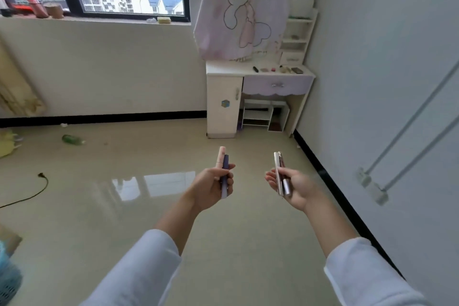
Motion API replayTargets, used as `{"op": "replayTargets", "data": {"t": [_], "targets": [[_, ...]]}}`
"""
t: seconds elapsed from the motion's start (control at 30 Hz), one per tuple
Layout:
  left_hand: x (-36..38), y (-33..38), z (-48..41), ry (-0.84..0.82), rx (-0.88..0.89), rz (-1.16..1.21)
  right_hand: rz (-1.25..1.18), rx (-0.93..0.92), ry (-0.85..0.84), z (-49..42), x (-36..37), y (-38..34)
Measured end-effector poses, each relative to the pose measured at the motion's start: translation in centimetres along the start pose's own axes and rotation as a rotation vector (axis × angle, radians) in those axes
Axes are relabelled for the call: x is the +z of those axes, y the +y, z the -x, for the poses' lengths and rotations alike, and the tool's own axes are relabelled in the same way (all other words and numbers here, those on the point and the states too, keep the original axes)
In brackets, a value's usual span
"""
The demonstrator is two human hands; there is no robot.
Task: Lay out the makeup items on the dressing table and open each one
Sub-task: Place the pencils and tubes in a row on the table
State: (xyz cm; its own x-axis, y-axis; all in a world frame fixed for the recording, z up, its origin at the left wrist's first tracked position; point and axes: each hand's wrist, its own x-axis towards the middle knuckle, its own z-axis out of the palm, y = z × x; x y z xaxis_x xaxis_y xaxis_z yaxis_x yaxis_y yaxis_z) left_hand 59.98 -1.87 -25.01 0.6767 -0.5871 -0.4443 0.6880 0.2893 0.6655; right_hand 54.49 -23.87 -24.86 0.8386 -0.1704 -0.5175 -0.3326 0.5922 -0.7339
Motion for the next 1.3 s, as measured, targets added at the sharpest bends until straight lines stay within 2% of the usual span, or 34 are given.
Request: {"op": "replayTargets", "data": {"t": [0.3, 0.67, 0.93, 1.3], "targets": [[-0.8, 12.9, -16.5, 0.009, -0.003, 0.075, -0.063, -0.059, 0.064, -15.0, 4.2, -10.8], [-0.4, 28.3, -45.2, 0.080, -0.033, -0.038, -0.039, -0.057, 0.077, -44.7, 7.1, -25.8], [1.2, 41.2, -61.1, 0.164, 0.003, -0.114, 0.069, -0.026, 0.065, -61.0, 12.4, -37.5], [-2.3, 55.9, -83.0, 0.208, -0.037, -0.220, 0.229, -0.048, 0.064, -84.0, 18.4, -47.2]]}}
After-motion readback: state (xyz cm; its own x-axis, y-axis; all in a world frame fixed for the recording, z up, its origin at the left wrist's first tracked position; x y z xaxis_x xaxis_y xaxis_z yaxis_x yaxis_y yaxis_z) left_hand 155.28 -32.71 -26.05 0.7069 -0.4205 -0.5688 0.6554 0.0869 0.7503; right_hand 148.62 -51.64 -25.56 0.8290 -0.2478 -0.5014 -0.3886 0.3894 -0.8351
